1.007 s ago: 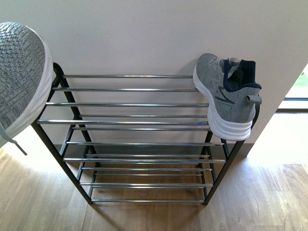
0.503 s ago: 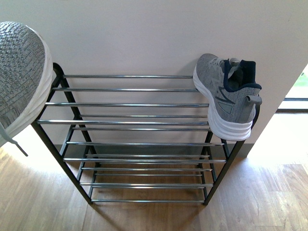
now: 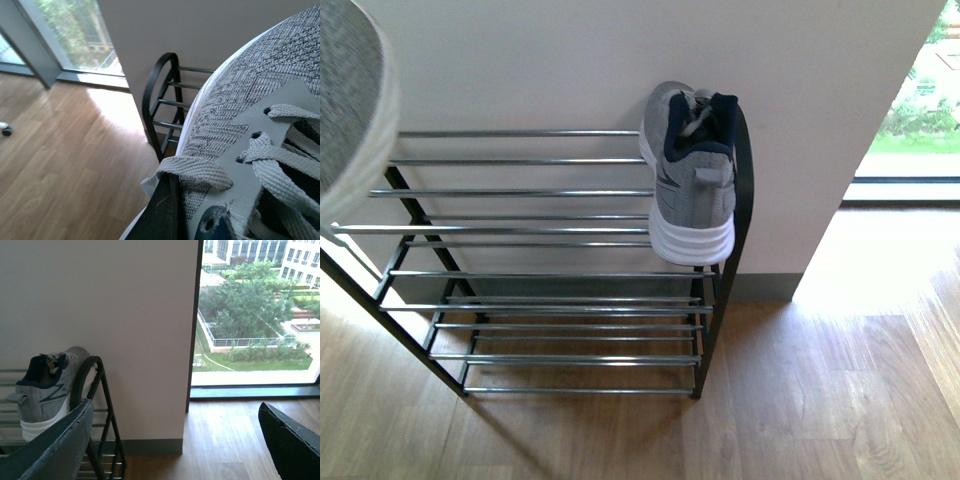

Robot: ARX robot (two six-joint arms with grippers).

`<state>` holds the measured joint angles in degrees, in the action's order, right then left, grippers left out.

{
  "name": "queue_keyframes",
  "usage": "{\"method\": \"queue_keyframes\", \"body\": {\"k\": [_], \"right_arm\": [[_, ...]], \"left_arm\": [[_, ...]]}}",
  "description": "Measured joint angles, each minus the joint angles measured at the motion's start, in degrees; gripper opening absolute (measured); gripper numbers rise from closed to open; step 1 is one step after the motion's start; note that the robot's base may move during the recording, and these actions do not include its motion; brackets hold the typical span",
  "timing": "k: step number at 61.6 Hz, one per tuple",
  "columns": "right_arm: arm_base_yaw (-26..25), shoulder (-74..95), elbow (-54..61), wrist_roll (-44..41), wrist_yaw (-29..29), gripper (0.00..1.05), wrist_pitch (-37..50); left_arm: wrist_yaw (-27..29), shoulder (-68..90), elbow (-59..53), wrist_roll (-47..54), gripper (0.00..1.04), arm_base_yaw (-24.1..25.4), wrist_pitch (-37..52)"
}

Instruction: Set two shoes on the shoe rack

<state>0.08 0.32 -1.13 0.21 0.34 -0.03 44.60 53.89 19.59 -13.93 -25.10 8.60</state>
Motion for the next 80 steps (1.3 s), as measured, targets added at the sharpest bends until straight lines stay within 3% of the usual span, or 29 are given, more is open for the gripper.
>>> {"method": "queue_keyframes", "body": {"k": [10,15,21,47,72,80], "right_arm": [[0.0,0.0,0.0,0.0,-0.2,0.96,0.0],[0.0,0.0,0.0,0.0,-0.2,0.96,0.0],[0.0,0.0,0.0,0.0,-0.2,0.96,0.0],[0.0,0.0,0.0,0.0,-0.2,0.96,0.0],[0.0,0.0,0.0,0.0,-0.2,0.96,0.0],[0.0,0.0,0.0,0.0,-0.2,0.96,0.0]], "left_arm": [[-3.7,15.4,13.4,-8.0,0.02,1.9,-2.5],[-11.1,26.1,23.0,-14.0,0.02,2.4,-4.8],[-15.5,35.1,30.3,-18.5,0.02,2.4,-5.6],[-23.8,62.8,55.6,-33.0,0.02,1.3,-13.6],[-27.6,75.6,69.1,-33.4,0.02,0.2,-20.0],[-29.1,75.5,69.5,-31.0,0.25,0.2,-20.3]]}}
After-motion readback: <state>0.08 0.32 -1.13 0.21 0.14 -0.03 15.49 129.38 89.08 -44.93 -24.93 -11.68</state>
